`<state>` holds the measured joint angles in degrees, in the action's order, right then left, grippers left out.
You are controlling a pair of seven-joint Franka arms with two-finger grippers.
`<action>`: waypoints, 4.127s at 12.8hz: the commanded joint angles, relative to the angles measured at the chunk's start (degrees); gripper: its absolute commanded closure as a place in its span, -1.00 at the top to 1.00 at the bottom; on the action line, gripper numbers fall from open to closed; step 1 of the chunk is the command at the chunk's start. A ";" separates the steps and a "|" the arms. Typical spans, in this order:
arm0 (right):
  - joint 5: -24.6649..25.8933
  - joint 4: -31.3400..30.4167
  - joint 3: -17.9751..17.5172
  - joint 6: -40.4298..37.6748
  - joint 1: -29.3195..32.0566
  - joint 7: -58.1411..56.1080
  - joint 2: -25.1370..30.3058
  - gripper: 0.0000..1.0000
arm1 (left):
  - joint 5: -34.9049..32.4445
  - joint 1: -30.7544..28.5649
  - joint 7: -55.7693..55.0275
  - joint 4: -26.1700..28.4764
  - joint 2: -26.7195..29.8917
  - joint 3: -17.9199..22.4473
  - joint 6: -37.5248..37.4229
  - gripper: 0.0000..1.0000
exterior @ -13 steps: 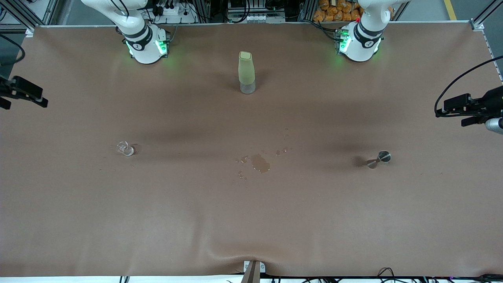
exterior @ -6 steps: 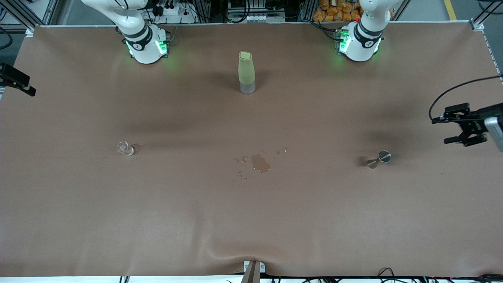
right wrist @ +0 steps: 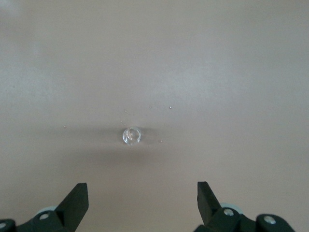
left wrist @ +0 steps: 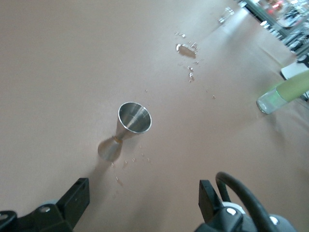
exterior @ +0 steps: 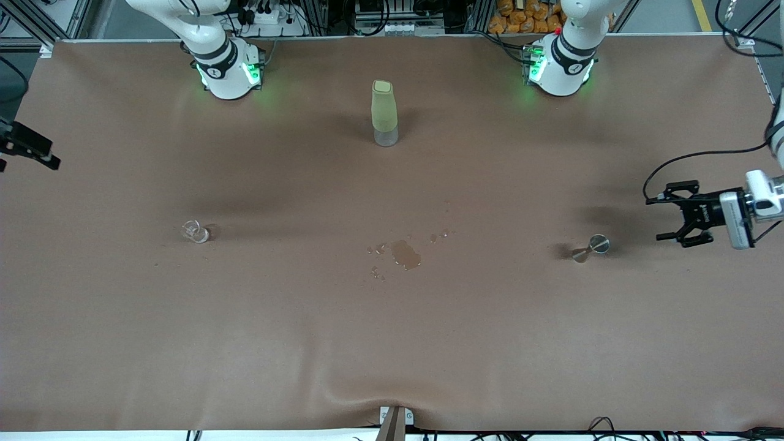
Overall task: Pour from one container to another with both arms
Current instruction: 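Grasp the steel jigger with the left gripper while the right gripper approaches, then close the right gripper around the clear glass beaker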
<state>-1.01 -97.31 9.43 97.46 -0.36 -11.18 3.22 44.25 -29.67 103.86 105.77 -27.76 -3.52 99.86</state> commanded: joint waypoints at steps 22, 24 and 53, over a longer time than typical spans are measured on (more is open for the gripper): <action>-0.13 -10.53 2.44 15.48 -3.16 -25.92 -10.86 1.00 | 16.48 -1.45 37.73 -10.50 -22.77 -2.01 -8.90 0.36; -0.13 -10.79 2.44 15.48 -3.07 -41.06 -10.95 1.00 | 17.96 -1.45 37.64 -10.50 -23.13 -2.28 -8.98 0.31; -58.39 -13.08 14.12 4.69 7.13 -147.37 -38.45 1.00 | 21.66 -0.92 40.28 -10.50 -27.08 -3.51 -9.07 -0.03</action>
<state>-56.02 -110.99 23.09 105.03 6.11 -155.28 -33.29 64.38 -30.82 142.89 96.08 -54.20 -7.15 91.66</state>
